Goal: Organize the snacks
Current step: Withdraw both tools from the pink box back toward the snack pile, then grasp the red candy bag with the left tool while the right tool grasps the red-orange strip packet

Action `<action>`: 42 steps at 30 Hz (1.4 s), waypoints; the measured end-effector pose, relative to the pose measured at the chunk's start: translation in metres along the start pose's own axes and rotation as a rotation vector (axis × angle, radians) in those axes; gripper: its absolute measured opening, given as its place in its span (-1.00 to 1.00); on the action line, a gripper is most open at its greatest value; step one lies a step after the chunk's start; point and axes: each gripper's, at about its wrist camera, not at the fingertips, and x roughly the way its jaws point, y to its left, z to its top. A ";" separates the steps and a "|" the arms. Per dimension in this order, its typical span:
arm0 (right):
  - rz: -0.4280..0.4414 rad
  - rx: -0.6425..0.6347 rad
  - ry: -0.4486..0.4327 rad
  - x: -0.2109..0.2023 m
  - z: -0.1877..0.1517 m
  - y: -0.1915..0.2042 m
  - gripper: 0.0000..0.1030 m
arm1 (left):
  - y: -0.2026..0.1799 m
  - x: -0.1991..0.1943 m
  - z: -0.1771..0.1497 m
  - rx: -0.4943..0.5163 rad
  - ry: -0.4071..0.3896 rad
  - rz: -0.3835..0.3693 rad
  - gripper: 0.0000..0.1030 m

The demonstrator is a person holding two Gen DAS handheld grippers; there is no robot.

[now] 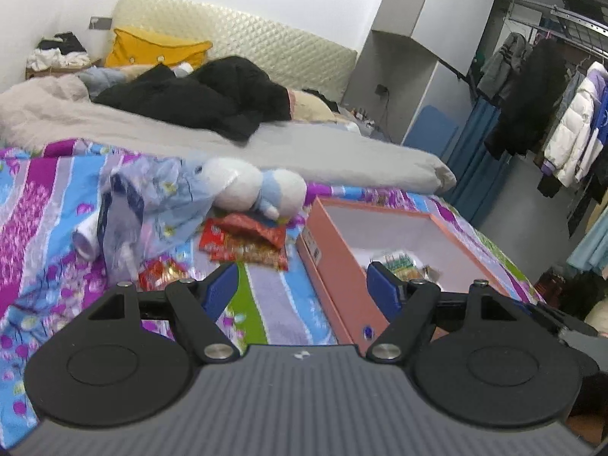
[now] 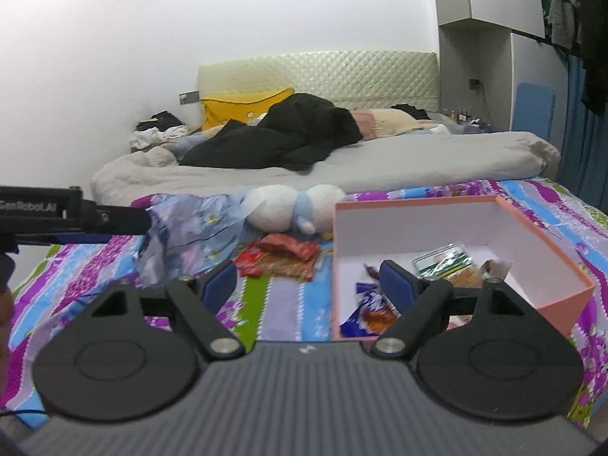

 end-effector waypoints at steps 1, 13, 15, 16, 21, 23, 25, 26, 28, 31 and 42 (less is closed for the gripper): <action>0.003 0.010 0.007 0.000 -0.003 0.002 0.62 | 0.001 0.000 -0.005 0.001 0.007 0.004 0.52; -0.027 0.041 0.052 -0.016 -0.034 0.012 0.62 | 0.025 -0.018 -0.051 0.026 0.056 0.062 0.52; -0.029 0.028 0.061 -0.017 -0.038 0.014 0.62 | 0.034 -0.021 -0.057 0.007 0.066 0.071 0.52; -0.031 0.021 0.066 -0.016 -0.041 0.015 0.61 | 0.038 -0.021 -0.060 0.005 0.069 0.078 0.52; -0.020 -0.011 0.088 -0.006 -0.045 0.019 0.61 | 0.051 -0.015 -0.071 -0.020 0.081 0.120 0.52; -0.014 -0.032 0.096 0.000 -0.045 0.022 0.61 | 0.057 -0.009 -0.074 -0.031 0.085 0.138 0.52; -0.006 -0.055 0.110 0.010 -0.044 0.025 0.49 | 0.064 -0.003 -0.077 -0.049 0.090 0.149 0.52; -0.002 -0.065 0.116 0.014 -0.043 0.026 0.47 | 0.068 0.002 -0.078 -0.059 0.094 0.152 0.52; 0.001 -0.085 0.121 0.023 -0.041 0.028 0.44 | 0.074 0.009 -0.080 -0.066 0.095 0.163 0.52; 0.000 -0.109 0.135 0.037 -0.037 0.031 0.41 | 0.083 0.025 -0.082 -0.087 0.111 0.182 0.52; -0.008 -0.228 0.199 0.106 -0.030 0.050 0.26 | 0.122 0.100 -0.086 -0.161 0.172 0.198 0.52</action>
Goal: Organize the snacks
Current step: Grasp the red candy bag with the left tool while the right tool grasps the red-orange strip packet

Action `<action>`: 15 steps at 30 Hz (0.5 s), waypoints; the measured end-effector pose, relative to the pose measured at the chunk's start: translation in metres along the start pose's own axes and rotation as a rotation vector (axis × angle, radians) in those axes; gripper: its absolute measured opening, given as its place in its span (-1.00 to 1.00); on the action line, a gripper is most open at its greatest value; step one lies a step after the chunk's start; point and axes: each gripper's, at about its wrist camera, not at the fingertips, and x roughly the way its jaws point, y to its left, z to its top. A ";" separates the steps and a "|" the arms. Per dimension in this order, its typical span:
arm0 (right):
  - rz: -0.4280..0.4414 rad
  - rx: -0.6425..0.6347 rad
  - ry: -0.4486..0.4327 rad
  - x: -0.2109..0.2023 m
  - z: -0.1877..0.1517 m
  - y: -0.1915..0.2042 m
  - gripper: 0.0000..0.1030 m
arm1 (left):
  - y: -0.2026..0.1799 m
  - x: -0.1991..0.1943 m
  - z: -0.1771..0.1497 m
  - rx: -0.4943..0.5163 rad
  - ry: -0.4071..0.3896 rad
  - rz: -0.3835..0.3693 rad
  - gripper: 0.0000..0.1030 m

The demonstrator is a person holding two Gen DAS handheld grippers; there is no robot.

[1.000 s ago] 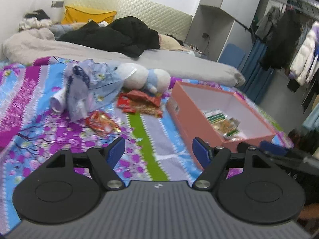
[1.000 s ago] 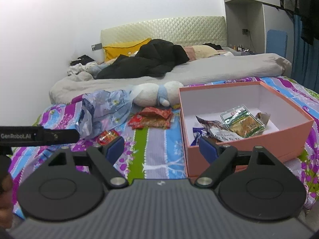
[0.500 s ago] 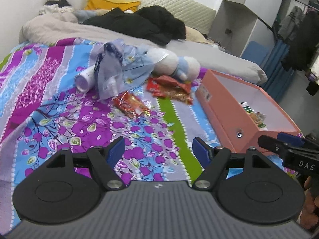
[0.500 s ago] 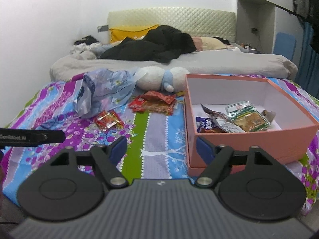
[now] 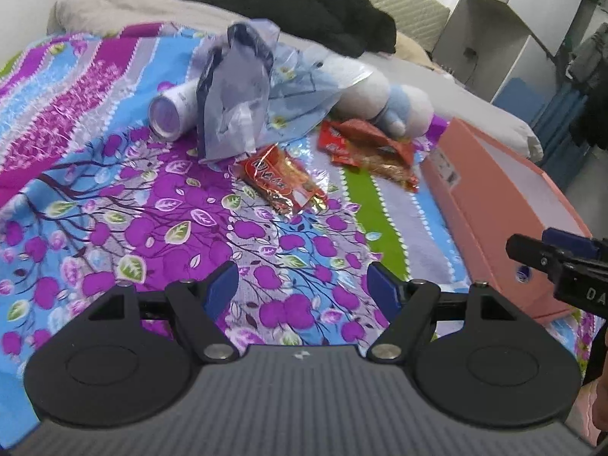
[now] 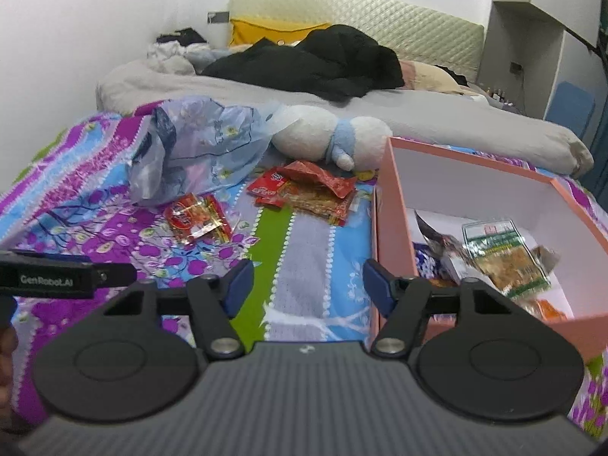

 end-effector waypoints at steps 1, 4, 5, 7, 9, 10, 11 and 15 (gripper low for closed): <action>-0.008 -0.011 0.005 0.007 0.003 0.002 0.26 | 0.002 0.008 0.002 -0.001 0.010 -0.005 0.52; -0.014 -0.017 0.008 0.031 0.014 0.004 0.25 | 0.007 0.029 0.011 -0.026 0.021 -0.009 0.52; -0.016 -0.019 0.010 0.040 0.019 0.005 0.25 | 0.009 0.035 0.014 -0.031 0.021 -0.007 0.53; -0.025 -0.024 0.002 0.058 0.029 0.006 0.25 | 0.011 0.048 0.021 -0.036 0.023 0.001 0.60; -0.042 -0.037 -0.010 0.077 0.039 0.008 0.25 | 0.014 0.061 0.029 -0.042 0.013 0.002 0.61; -0.048 -0.041 -0.015 0.088 0.042 0.009 0.25 | 0.016 0.066 0.032 -0.048 0.013 0.000 0.61; -0.054 -0.042 -0.011 0.099 0.045 0.009 0.25 | 0.017 0.073 0.035 -0.055 0.013 -0.002 0.61; -0.089 -0.023 -0.010 0.139 0.054 0.008 0.25 | 0.022 0.094 0.044 -0.063 -0.006 0.004 0.61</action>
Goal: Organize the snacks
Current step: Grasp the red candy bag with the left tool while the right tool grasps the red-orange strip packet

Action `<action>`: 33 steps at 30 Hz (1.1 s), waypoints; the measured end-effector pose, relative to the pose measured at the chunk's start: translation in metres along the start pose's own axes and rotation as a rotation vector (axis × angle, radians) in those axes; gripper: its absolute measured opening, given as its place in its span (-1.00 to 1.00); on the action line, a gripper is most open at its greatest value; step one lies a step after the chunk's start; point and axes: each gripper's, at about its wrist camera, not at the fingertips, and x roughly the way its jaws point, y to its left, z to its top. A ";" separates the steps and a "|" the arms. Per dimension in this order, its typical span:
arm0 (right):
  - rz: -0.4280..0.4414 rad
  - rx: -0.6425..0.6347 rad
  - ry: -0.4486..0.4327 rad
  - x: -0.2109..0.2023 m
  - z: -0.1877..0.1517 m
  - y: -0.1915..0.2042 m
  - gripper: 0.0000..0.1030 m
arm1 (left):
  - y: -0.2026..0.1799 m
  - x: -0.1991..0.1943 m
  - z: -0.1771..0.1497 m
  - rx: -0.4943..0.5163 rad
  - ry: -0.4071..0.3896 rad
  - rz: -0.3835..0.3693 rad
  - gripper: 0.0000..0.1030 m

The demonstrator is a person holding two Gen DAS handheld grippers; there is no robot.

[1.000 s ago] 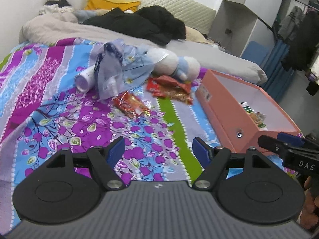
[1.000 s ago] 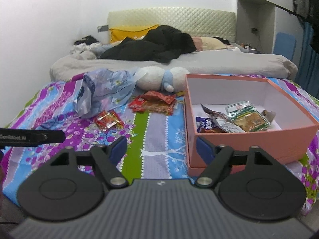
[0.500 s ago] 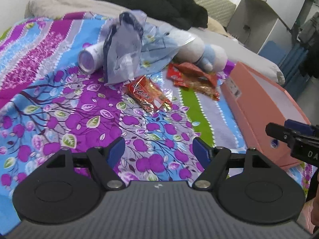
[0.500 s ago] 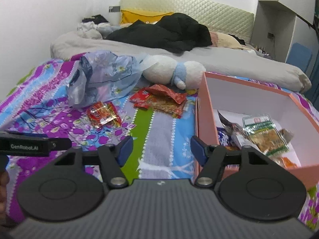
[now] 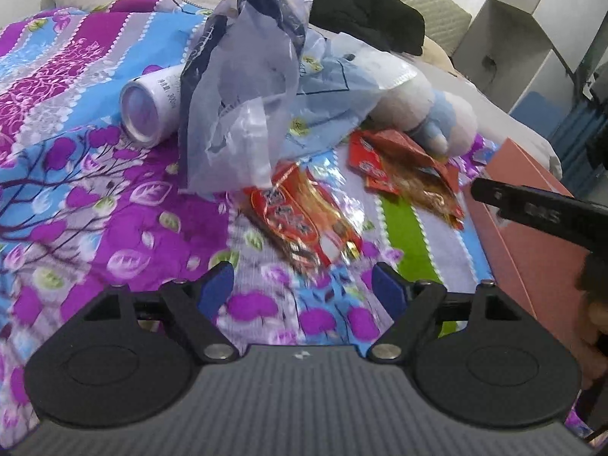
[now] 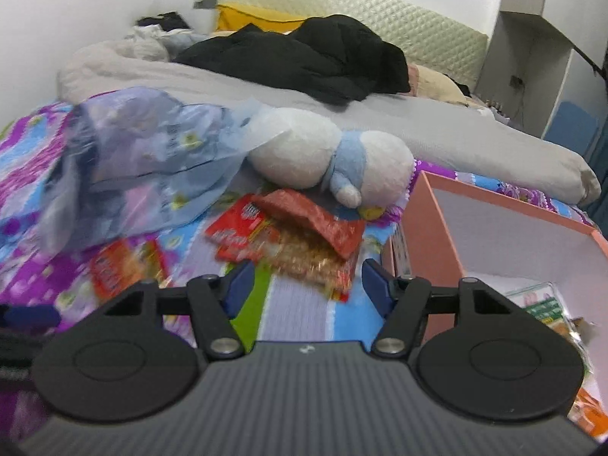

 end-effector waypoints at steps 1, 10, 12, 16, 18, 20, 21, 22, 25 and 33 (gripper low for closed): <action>-0.010 -0.002 0.000 0.009 0.002 0.001 0.25 | 0.000 0.004 0.002 0.003 -0.006 -0.001 0.61; -0.117 -0.078 0.015 0.084 0.014 0.015 0.25 | -0.002 0.031 0.017 0.008 -0.055 0.026 0.61; -0.114 -0.080 0.026 0.094 0.015 0.016 0.25 | -0.002 0.036 0.018 0.004 -0.068 0.031 0.61; -0.149 -0.154 0.028 0.117 0.014 0.027 0.25 | -0.002 0.042 0.020 -0.002 -0.078 0.045 0.61; -0.155 -0.208 0.032 0.125 0.012 0.033 0.25 | -0.004 0.044 0.021 -0.002 -0.081 0.052 0.59; -0.149 -0.210 0.032 0.128 0.012 0.032 0.24 | -0.005 0.045 0.021 -0.005 -0.084 0.057 0.58; -0.141 -0.200 0.039 0.128 0.014 0.031 0.23 | -0.005 0.045 0.021 -0.006 -0.085 0.060 0.52; -0.147 -0.196 0.048 0.127 0.015 0.030 -0.02 | -0.005 0.045 0.021 -0.007 -0.085 0.068 0.41; -0.140 -0.212 0.065 0.123 0.018 0.029 -0.20 | -0.004 0.044 0.021 0.005 -0.080 0.078 0.04; -0.138 -0.247 0.051 0.091 0.017 0.028 -0.36 | 0.004 0.030 0.016 -0.038 -0.071 0.050 -0.48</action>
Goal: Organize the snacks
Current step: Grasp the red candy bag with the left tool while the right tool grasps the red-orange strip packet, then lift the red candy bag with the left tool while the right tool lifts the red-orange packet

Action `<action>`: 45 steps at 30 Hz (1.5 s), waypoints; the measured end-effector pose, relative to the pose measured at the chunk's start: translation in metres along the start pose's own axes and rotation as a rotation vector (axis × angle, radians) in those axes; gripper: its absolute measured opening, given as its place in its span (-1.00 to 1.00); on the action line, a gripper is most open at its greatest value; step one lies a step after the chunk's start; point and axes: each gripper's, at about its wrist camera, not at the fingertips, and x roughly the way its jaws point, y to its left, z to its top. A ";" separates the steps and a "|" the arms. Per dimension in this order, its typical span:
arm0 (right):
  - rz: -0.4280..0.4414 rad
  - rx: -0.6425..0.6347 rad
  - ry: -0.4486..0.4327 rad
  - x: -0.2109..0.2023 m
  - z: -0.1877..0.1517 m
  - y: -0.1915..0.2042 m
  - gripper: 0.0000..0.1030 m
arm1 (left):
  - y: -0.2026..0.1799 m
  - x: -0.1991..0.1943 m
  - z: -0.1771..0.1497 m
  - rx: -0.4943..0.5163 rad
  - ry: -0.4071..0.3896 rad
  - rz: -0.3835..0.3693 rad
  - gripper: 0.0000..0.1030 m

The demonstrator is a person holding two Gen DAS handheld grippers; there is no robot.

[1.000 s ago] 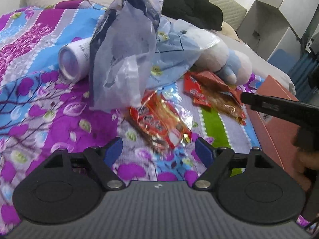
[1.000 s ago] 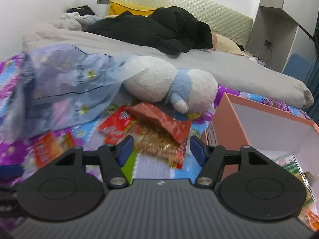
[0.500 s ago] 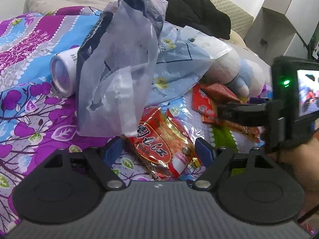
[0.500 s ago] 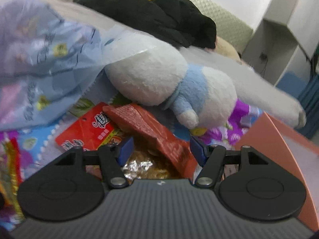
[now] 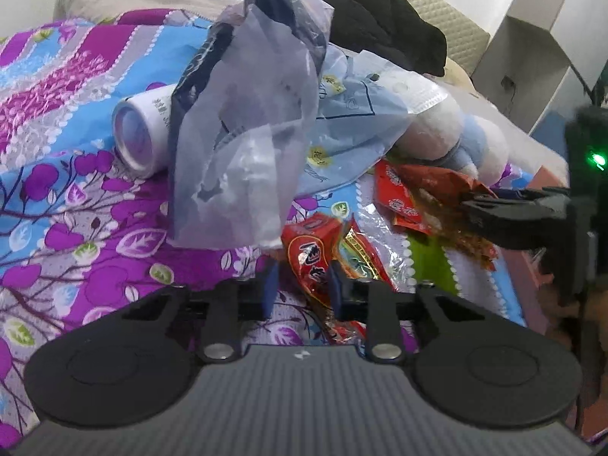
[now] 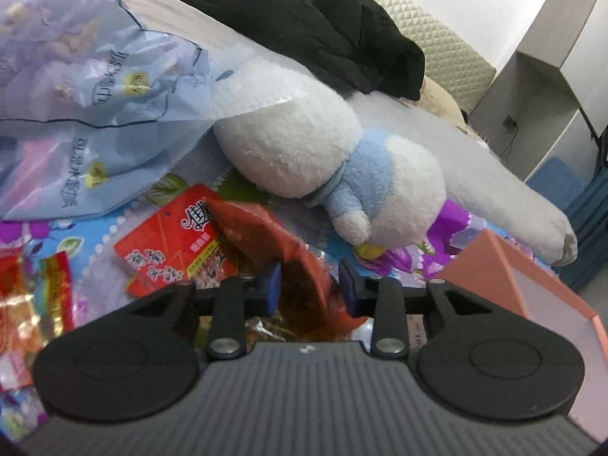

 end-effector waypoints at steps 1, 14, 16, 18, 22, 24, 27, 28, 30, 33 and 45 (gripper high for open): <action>0.005 0.000 -0.001 -0.006 -0.001 -0.001 -0.41 | 0.001 -0.002 -0.001 -0.013 0.003 -0.008 -0.50; 0.050 -0.011 -0.004 -0.087 -0.034 0.005 -0.51 | 0.006 -0.058 -0.027 -0.139 -0.020 -0.032 -0.69; 0.052 0.003 -0.002 -0.102 -0.042 0.002 -0.52 | 0.006 -0.070 -0.033 -0.157 -0.024 -0.030 -0.70; 0.059 0.015 0.000 -0.117 -0.050 0.000 -0.55 | 0.005 -0.084 -0.039 -0.164 -0.028 -0.028 -0.70; 0.087 0.024 0.000 -0.151 -0.070 0.003 -0.77 | 0.004 -0.111 -0.049 -0.168 -0.026 -0.030 -0.71; 0.090 0.020 -0.010 -0.164 -0.080 0.003 -0.77 | 0.003 -0.124 -0.056 -0.162 -0.030 -0.023 -0.72; 0.110 0.023 -0.002 -0.179 -0.093 0.002 -0.78 | 0.003 -0.143 -0.066 -0.175 -0.012 -0.015 -0.72; 0.119 0.024 0.000 -0.185 -0.097 0.000 -0.78 | 0.003 -0.151 -0.070 -0.179 -0.009 -0.013 -0.72; 0.136 0.040 -0.001 -0.197 -0.104 -0.003 -0.78 | 0.003 -0.162 -0.076 -0.184 -0.007 0.004 -0.72; 0.160 0.037 0.001 -0.215 -0.116 -0.005 -0.78 | 0.006 -0.176 -0.087 -0.229 0.012 0.009 -0.72; 0.272 0.088 0.045 -0.248 -0.163 -0.010 -0.74 | 0.001 -0.193 -0.114 -0.201 0.152 0.031 -0.51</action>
